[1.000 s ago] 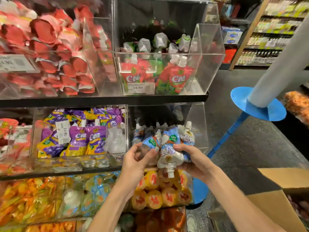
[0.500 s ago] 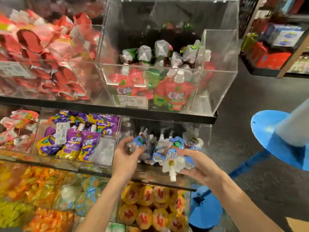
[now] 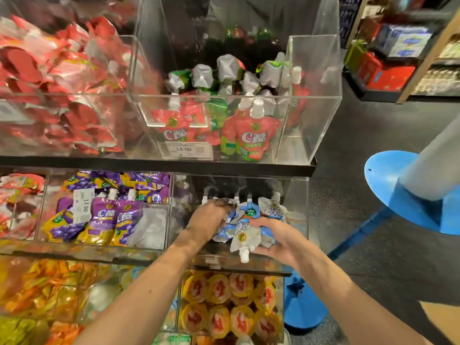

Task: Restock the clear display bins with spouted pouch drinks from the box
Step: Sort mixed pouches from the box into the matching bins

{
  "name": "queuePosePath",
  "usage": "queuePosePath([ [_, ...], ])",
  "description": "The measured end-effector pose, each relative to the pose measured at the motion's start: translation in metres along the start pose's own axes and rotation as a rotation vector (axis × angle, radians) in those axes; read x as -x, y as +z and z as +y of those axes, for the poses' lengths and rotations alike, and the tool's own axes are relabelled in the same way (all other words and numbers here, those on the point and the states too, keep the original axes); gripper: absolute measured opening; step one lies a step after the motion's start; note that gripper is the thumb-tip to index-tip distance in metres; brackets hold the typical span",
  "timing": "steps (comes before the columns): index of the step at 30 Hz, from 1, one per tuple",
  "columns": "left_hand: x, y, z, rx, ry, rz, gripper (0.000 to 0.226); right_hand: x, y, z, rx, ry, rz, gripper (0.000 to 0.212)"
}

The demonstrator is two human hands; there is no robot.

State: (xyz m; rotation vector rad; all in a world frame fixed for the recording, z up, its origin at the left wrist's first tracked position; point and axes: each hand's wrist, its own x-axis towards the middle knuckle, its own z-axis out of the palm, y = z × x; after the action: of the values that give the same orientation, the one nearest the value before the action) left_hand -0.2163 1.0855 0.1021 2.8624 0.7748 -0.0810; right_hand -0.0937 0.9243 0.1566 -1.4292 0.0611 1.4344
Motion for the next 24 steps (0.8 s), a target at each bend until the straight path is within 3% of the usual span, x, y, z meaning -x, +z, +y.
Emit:
queuePosePath([
  [5, -0.005, 0.004, 0.002, 0.196, -0.044, -0.066, 0.049, 0.001, 0.001, 0.001, -0.064, 0.018, 0.02, 0.031],
  [8, 0.002, -0.002, -0.005, 0.248, -0.019, -0.045, 0.068, 0.002, 0.0, -0.002, -0.052, 0.02, 0.027, 0.029],
  [12, 0.029, -0.018, 0.001, 0.52, 0.135, 0.061, 0.084, 0.005, -0.001, -0.009, -0.022, 0.03, -0.003, 0.023],
  [15, 0.048, -0.026, 0.014, 0.552, 0.231, 0.097, 0.07, 0.005, -0.001, -0.014, 0.012, 0.051, -0.03, 0.021],
  [20, 0.066, -0.022, 0.019, 0.599, 0.226, 0.221, 0.041, 0.005, 0.001, -0.015, 0.072, 0.119, -0.095, 0.023],
  [22, 0.074, -0.029, 0.019, 0.631, 0.162, 0.268, 0.031, 0.003, 0.001, -0.013, 0.075, 0.15, -0.105, 0.027],
  [24, 0.077, -0.042, 0.017, 0.706, -0.032, 0.267, 0.02, -0.001, 0.001, -0.012, 0.059, 0.15, -0.091, 0.037],
])
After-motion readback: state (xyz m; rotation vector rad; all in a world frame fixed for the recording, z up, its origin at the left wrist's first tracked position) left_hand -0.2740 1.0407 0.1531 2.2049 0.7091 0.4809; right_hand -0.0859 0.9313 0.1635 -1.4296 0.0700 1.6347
